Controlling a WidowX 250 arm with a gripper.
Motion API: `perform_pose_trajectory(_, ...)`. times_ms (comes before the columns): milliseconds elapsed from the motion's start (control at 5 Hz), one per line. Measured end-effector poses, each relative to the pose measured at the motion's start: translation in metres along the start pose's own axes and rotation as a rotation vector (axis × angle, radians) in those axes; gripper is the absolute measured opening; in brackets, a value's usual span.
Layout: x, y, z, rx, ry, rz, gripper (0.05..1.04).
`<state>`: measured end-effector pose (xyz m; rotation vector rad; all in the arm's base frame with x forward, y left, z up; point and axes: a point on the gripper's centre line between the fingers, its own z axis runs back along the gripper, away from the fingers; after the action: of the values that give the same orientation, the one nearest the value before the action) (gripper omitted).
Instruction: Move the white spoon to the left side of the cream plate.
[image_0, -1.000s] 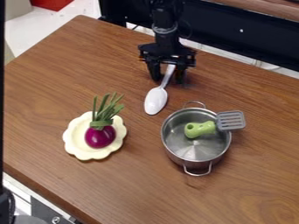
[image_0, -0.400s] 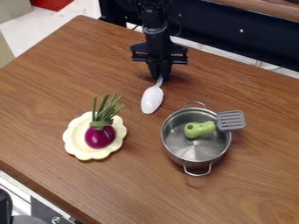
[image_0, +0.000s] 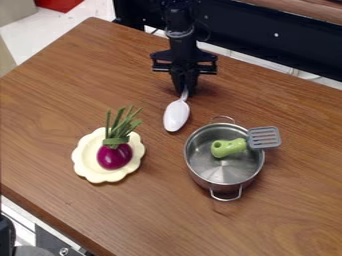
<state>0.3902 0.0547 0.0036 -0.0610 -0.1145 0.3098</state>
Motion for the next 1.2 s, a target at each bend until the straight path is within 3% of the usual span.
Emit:
perform_pose_trajectory(400,0.024,0.017,0.026,0.004,-0.020,0.046,0.111)
perform_pose_trajectory(600,0.028,0.046,0.028,0.031,-0.032,0.040,0.111)
perform_pose_trajectory(800,0.034,0.077,0.036,0.051,-0.050,-0.032,0.111)
perform_pose_trajectory(1200,0.029,0.138,0.042,0.009,-0.073,-0.245,0.111)
